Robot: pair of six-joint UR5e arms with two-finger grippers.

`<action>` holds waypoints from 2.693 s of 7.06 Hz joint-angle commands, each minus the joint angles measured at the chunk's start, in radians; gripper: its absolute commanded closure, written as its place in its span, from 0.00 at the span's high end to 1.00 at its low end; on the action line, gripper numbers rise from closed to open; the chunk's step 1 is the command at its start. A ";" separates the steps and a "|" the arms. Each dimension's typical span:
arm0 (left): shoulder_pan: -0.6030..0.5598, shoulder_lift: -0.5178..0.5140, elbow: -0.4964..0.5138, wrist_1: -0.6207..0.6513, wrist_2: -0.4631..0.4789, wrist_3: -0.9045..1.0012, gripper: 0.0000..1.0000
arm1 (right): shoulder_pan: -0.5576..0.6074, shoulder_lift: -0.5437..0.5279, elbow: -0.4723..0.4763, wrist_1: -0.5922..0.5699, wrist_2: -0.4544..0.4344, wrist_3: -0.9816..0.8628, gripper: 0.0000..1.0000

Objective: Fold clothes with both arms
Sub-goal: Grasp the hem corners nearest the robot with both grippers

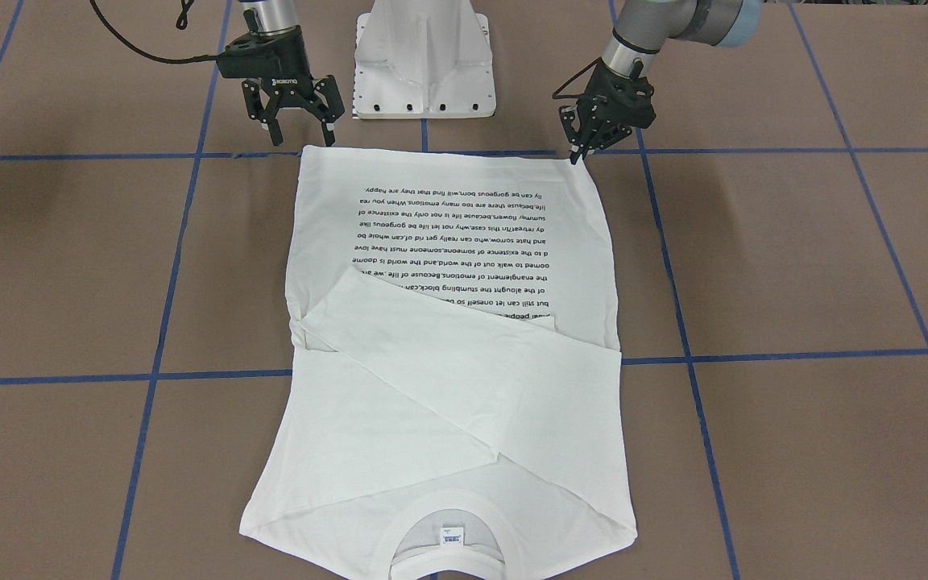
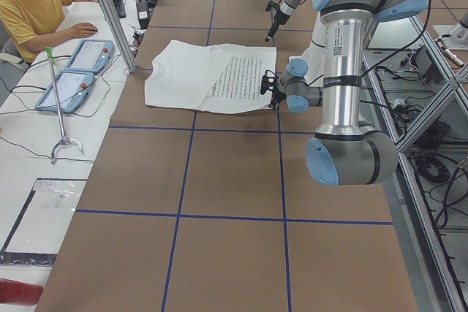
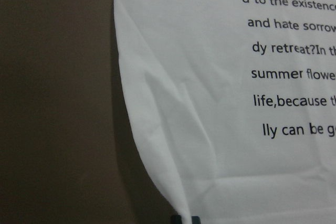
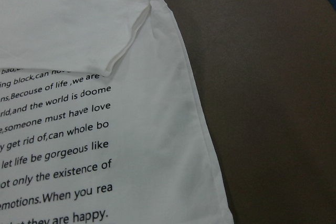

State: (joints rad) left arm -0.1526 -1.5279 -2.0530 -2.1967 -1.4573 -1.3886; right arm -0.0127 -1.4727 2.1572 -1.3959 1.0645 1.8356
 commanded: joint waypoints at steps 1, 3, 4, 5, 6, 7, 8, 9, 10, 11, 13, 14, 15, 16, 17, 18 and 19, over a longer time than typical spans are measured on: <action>-0.005 -0.017 -0.038 0.000 -0.005 0.002 0.00 | -0.039 -0.003 -0.037 0.002 -0.052 0.089 0.92; -0.007 -0.021 -0.056 -0.002 -0.008 0.003 0.00 | -0.093 -0.003 -0.063 0.000 -0.129 0.123 0.80; -0.005 -0.020 -0.062 -0.002 -0.008 0.003 0.00 | -0.110 -0.006 -0.074 -0.002 -0.135 0.120 0.78; -0.007 -0.020 -0.062 -0.002 -0.008 0.003 0.00 | -0.118 -0.005 -0.088 -0.005 -0.135 0.111 0.77; -0.007 -0.020 -0.064 -0.002 -0.008 0.003 0.00 | -0.121 -0.005 -0.094 -0.014 -0.130 0.099 0.76; -0.007 -0.020 -0.064 -0.002 -0.008 0.002 0.00 | -0.122 -0.003 -0.094 -0.014 -0.130 0.065 0.75; -0.007 -0.020 -0.064 -0.002 -0.008 0.002 0.00 | -0.122 -0.001 -0.099 -0.015 -0.130 0.048 0.72; -0.007 -0.020 -0.064 -0.002 -0.008 0.002 0.00 | -0.124 -0.001 -0.100 -0.015 -0.132 0.045 0.71; -0.007 -0.018 -0.065 -0.002 -0.008 0.002 0.00 | -0.127 0.000 -0.102 -0.015 -0.132 0.045 0.70; -0.007 -0.018 -0.065 -0.002 -0.008 0.002 0.00 | -0.127 0.002 -0.109 -0.015 -0.132 0.045 0.69; -0.007 -0.018 -0.065 -0.002 -0.008 0.000 0.00 | -0.127 0.003 -0.111 -0.015 -0.133 0.044 0.66; -0.007 -0.018 -0.065 -0.002 -0.009 0.000 0.00 | -0.127 0.003 -0.115 -0.015 -0.133 0.044 0.63; -0.007 -0.020 -0.068 -0.002 -0.009 0.002 0.00 | -0.127 0.003 -0.129 -0.015 -0.135 0.044 0.62; -0.007 -0.018 -0.073 -0.002 -0.009 0.000 0.00 | -0.125 0.003 -0.135 -0.015 -0.133 0.044 0.61; -0.007 -0.018 -0.073 -0.002 -0.009 0.002 0.00 | -0.125 0.008 -0.134 -0.015 -0.135 0.044 0.57; -0.008 -0.018 -0.075 -0.002 -0.009 0.000 0.00 | -0.125 0.011 -0.134 -0.015 -0.133 0.044 0.42; -0.008 -0.015 -0.081 -0.002 -0.009 0.000 0.00 | -0.125 0.011 -0.134 -0.015 -0.133 0.044 0.16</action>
State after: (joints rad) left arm -0.1605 -1.5454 -2.1283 -2.1982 -1.4665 -1.3878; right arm -0.1381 -1.4639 2.0263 -1.4114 0.9307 1.8791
